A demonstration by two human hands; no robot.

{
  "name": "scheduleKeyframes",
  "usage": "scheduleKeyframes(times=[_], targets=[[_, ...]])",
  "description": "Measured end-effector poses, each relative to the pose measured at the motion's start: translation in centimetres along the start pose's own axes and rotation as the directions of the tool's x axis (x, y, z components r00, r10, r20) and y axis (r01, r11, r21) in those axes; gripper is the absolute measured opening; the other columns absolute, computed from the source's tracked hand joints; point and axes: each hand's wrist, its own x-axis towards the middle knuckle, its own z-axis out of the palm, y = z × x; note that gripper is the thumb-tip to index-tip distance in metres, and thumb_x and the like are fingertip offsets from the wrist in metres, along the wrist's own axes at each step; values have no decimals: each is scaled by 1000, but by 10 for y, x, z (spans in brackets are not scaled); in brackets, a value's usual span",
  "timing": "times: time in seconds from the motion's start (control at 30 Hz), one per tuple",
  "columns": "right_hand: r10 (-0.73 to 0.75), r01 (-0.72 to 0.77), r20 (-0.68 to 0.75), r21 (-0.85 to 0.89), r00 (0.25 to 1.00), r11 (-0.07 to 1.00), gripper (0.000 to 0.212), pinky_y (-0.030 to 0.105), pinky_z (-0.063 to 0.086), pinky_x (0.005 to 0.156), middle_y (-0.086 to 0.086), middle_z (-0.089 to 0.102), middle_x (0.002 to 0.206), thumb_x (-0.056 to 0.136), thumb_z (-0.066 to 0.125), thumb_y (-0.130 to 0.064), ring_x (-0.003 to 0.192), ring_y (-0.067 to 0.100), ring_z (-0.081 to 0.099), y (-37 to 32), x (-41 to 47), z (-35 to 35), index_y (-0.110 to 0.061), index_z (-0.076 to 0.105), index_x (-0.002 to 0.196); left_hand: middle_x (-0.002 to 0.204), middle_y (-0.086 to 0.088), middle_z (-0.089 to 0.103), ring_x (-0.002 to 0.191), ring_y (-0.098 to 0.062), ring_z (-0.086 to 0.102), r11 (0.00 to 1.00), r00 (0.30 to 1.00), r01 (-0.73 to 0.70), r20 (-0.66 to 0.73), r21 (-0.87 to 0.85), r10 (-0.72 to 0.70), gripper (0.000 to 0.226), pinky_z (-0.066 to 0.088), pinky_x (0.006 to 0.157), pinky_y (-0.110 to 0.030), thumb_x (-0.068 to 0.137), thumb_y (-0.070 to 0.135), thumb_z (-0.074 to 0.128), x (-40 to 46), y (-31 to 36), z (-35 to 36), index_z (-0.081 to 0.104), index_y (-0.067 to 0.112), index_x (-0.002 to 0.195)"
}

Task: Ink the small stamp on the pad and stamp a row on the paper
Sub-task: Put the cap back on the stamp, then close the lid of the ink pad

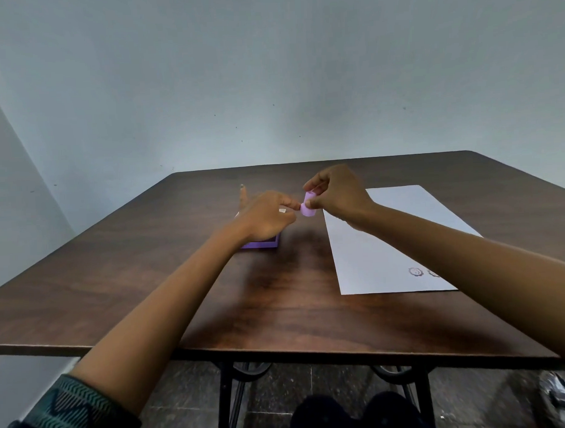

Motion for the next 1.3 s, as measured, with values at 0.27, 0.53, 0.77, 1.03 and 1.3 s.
scheduleKeyframes(times=[0.27, 0.53, 0.77, 1.03, 1.3], targets=[[-9, 13, 34, -127, 999, 992, 31, 30, 52, 75, 16, 73, 96, 65, 74, 1, 77, 15, 60, 8, 12, 14, 0, 72, 96, 130, 1, 60, 138, -27, 27, 989, 996, 33, 78, 145, -45, 31, -26, 103, -55, 91, 29, 43, 15, -10, 7, 66, 35, 111], [-19, 31, 63, -199, 998, 980, 32, 22, 45, 69, 14, 74, 95, 65, 72, 1, 75, 14, 60, 10, 16, 17, -1, 72, 97, 131, 4, 59, 138, -30, 26, 992, 995, 38, 84, 119, -48, 29, -26, 102, -59, 92, 35, 42, 18, -16, 13, 67, 39, 108], [-18, 28, 55, -191, 998, 981, 43, 25, 44, 74, 11, 66, 110, 67, 74, -6, 92, 19, 59, 9, 17, 15, -6, 65, 109, 140, 2, 51, 139, -28, 27, 990, 994, 69, 71, 124, -79, 32, -22, 105, -58, 93, 33, 41, 16, -16, 3, 63, 33, 117], [-99, 133, 193, -173, 976, 976, 17, 25, 47, 68, 11, 74, 98, 77, 66, -11, 84, 18, 64, -22, 32, 9, -1, 73, 89, 95, -5, 54, 89, -15, 46, 972, 994, 104, -9, -210, -109, 16, 30, 76, -24, 95, 20, 48, 14, -65, -46, 63, 14, 94], [42, 202, 436, -498, 899, 843, 21, 28, 35, 59, 24, 60, 83, 83, 60, -9, 76, 30, 53, -28, 62, 34, 11, 59, 77, 115, -7, 65, 99, -13, 55, 933, 966, 236, -34, -273, -254, 27, 36, 81, -21, 93, 19, 52, 19, -108, -21, 66, 5, 112]])
